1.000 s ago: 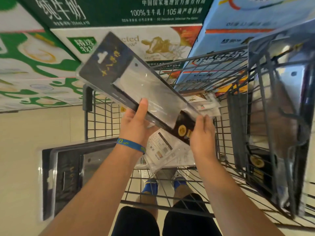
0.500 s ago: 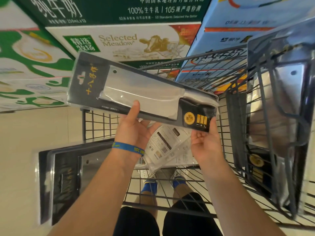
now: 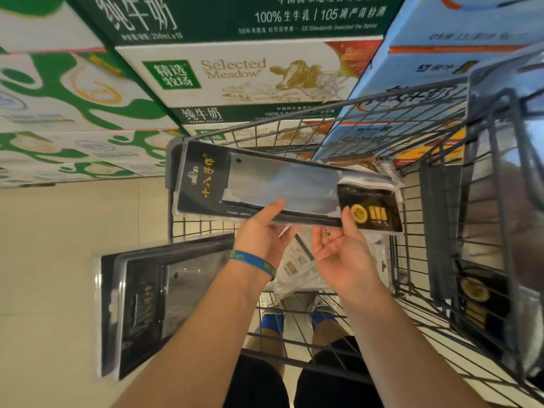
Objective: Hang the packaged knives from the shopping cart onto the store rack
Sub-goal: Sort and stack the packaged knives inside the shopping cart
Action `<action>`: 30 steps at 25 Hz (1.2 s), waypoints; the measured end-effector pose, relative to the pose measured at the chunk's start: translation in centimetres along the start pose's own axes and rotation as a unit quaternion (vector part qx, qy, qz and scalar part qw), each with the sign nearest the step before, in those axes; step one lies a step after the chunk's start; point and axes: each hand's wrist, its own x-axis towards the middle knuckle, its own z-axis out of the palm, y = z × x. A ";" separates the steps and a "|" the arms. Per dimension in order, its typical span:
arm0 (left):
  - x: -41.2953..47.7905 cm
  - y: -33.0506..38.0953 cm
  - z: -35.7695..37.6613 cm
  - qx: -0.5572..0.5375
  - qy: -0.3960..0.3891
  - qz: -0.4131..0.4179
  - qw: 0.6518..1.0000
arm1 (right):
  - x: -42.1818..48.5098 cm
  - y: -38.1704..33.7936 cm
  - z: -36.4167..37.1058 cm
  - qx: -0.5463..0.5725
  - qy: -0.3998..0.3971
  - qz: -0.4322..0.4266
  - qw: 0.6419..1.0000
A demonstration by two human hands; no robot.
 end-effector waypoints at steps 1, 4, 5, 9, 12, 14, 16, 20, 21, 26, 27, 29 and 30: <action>0.0 0.2 -0.2 -0.011 0.016 0.006 1.000 | 0.1 -0.2 -0.1 -0.006 0.001 -0.006 1.000; 0.4 0.6 -0.7 -0.080 0.049 0.008 0.996 | 0.5 -1.5 -0.1 -0.023 0.018 -0.035 0.999; 0.7 0.6 -0.9 -0.089 0.061 0.005 0.994 | 0.7 -1.9 -0.2 -0.028 0.024 -0.043 0.998; 0.9 0.2 -1.1 -0.065 0.051 0.010 0.997 | 1.0 -2.0 -0.2 -0.030 0.053 -0.040 0.997; 0.8 -0.1 -1.3 -0.062 0.086 0.038 0.994 | 1.1 -1.5 -0.6 -0.071 0.063 -0.004 0.995; 0.9 -0.3 -1.8 -0.048 0.145 0.056 0.987 | 0.7 -0.7 -1.0 -0.090 0.057 0.021 0.994; 0.7 -0.6 -2.2 -0.039 0.171 0.052 0.983 | 0.4 0.1 -1.4 -0.114 0.040 0.027 0.992; 0.3 -0.8 -3.0 -0.037 0.162 0.044 0.985 | -0.1 0.0 -1.2 -0.113 0.064 0.013 0.991; 0.2 -0.7 -3.1 -0.037 0.164 0.050 0.984 | -0.1 -0.5 -1.0 -0.163 0.078 0.013 0.984; -1.3 0.4 -2.2 0.055 0.183 0.130 0.973 | -2.5 -1.6 0.2 -0.447 0.146 -0.005 0.882; -2.2 0.8 -1.9 0.075 0.183 0.145 0.969 | -3.3 -1.5 0.5 -0.495 0.160 -0.011 0.854; -4.4 2.2 -0.7 0.118 0.171 0.177 0.962 | -5.2 -1.8 1.2 -0.564 0.165 -0.028 0.809; -5.6 3.0 -0.1 0.151 0.157 0.197 0.956 | -6.4 -1.9 1.7 -0.583 0.152 -0.046 0.797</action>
